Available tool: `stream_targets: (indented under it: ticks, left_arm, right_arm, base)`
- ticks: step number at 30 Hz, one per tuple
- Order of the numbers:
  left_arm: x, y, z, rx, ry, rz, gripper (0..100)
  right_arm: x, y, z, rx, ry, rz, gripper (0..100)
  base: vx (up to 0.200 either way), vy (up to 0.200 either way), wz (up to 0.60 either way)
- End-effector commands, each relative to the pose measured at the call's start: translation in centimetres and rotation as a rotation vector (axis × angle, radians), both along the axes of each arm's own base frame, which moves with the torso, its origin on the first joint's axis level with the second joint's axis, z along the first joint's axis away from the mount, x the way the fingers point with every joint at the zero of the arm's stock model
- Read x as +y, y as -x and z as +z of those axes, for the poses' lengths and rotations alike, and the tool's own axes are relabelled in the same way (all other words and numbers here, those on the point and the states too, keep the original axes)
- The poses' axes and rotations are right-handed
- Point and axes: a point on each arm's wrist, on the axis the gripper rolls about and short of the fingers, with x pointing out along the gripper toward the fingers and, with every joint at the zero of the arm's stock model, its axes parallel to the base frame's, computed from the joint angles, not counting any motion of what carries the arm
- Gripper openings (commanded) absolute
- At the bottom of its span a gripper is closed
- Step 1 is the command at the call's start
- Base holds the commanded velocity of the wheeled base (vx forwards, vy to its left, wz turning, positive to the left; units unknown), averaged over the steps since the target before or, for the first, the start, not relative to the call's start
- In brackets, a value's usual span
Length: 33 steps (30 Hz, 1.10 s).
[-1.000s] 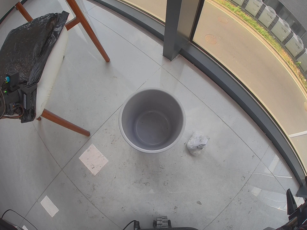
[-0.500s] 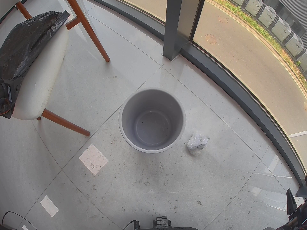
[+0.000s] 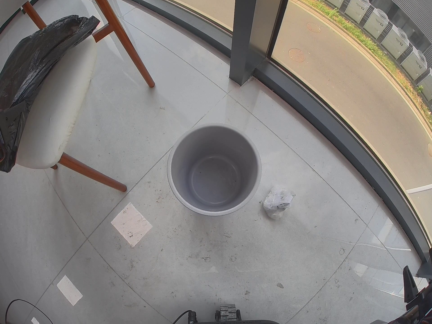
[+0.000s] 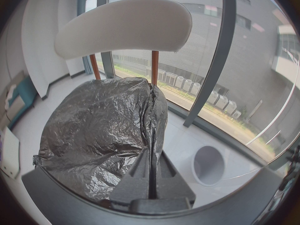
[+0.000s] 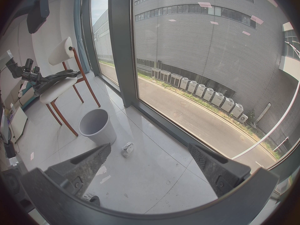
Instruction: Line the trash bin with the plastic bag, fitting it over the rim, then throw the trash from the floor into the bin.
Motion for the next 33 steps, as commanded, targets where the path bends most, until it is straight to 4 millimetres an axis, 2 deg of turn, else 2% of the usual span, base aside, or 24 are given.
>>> stream_targets:
  ticks: [1, 7, 15, 19, 24, 33]
  left_arm:
    - [-1.3, 2.9, 0.2, -0.003, 0.067, -0.105, 0]
    - [-2.1, 4.5, 0.6, 0.01, 0.147, -0.264, 0]
    - [-2.8, 5.5, 1.7, 0.037, 0.241, -0.455, 0]
    - [-3.6, 6.8, 3.1, 0.09, 0.34, -0.625, 0]
    - [-4.5, 8.3, 4.2, 0.145, 0.415, -0.747, 0]
    - [-5.8, 9.1, 4.3, 0.21, 0.428, -0.939, 0]
  right_arm:
    - [0.0, 0.0, -0.5, 0.0, 0.0, 0.0, 100]
    - [0.0, 0.0, -0.5, 0.0, 0.0, 0.0, 100]
    - [0.0, 0.0, -0.5, 0.0, 0.0, 0.0, 100]
    - [0.0, 0.0, -0.5, 0.0, 0.0, 0.0, 100]
    - [0.0, 0.0, -0.5, 0.001, 0.0, 0.0, 100]
    - [0.0, 0.0, -0.5, 0.001, 0.0, 0.0, 100]
  base:
    - [0.0, 0.0, 0.0]
    - [0.0, 0.0, 0.0]
    - [0.0, 0.0, 0.0]
    - [0.0, 0.0, 0.0]
    - [0.0, 0.0, 0.0]
    - [0.0, 0.0, 0.0]
